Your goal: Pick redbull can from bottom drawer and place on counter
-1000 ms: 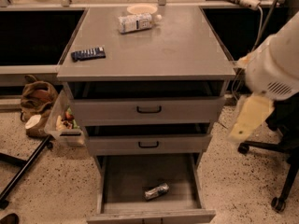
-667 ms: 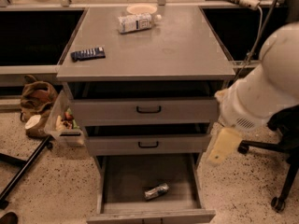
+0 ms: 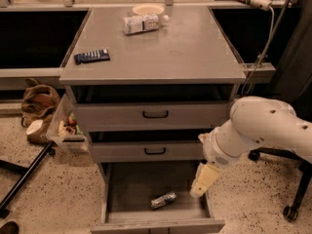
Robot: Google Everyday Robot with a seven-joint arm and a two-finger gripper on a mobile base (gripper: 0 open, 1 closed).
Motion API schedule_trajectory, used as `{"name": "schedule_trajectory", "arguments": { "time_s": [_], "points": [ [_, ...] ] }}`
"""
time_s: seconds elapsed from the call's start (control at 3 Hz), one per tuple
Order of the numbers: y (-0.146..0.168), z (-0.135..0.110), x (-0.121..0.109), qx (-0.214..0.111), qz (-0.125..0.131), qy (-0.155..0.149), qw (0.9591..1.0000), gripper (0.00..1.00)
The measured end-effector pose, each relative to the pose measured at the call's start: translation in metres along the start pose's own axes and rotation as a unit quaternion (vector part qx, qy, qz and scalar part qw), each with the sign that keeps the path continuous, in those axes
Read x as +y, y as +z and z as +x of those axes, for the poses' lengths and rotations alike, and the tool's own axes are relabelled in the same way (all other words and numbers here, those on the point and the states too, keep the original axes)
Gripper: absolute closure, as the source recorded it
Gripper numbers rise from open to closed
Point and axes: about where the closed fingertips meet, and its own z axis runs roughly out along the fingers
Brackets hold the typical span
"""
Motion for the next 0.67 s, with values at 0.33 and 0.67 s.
{"name": "schedule_trajectory", "arguments": {
  "time_s": [0.33,0.67],
  "points": [
    [0.0,0.0,0.0,0.0,0.0,0.0,1.0,0.0],
    [0.02,-0.007,0.003,-0.008,-0.009,-0.003,0.9999,0.0]
  ]
}}
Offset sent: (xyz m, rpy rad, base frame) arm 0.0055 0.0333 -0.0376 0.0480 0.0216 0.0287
